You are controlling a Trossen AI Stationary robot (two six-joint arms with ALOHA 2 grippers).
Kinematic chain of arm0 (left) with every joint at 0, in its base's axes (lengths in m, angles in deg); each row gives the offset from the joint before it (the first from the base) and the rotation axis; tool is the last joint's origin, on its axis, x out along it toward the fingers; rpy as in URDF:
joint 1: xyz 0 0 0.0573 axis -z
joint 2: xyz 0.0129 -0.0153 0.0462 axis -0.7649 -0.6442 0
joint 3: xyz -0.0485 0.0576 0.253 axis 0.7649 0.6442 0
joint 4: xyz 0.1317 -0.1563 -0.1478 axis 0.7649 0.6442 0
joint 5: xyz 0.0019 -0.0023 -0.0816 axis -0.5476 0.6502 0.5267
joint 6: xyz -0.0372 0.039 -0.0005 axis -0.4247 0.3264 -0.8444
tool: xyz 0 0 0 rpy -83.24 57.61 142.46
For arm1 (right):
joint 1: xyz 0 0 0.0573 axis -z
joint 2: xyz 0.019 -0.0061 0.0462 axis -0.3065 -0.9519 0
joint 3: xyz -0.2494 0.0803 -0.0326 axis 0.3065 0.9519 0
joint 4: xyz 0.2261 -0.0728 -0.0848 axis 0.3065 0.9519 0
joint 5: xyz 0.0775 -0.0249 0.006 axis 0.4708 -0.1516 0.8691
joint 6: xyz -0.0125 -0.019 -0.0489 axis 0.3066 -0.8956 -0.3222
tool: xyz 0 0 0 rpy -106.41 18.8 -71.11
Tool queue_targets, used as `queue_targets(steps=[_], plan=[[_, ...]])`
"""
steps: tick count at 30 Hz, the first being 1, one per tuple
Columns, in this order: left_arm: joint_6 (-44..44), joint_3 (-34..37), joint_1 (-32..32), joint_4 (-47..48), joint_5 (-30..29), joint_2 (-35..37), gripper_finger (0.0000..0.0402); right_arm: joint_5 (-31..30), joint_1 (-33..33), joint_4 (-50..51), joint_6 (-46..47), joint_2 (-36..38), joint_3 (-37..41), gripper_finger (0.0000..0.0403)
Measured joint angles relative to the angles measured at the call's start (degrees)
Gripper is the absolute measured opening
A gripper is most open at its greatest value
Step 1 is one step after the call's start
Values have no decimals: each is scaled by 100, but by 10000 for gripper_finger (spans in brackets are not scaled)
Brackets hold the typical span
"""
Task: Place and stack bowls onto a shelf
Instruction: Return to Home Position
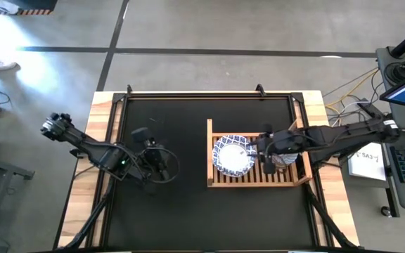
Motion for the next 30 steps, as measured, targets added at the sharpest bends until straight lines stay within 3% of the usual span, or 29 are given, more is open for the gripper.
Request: queue_targets(steps=[15,23,30], plan=[[721,2271,0,-3066,-361,1085,192,500,677,-2040,-554,1369,1398,171],[713,3418,0,-4467,-358,1514,192,496,1282,-2291,-777,1845,1809,171],[704,4010,0,-5254,-358,1611,192,498,1797,-2306,-709,2358,2100,171]])
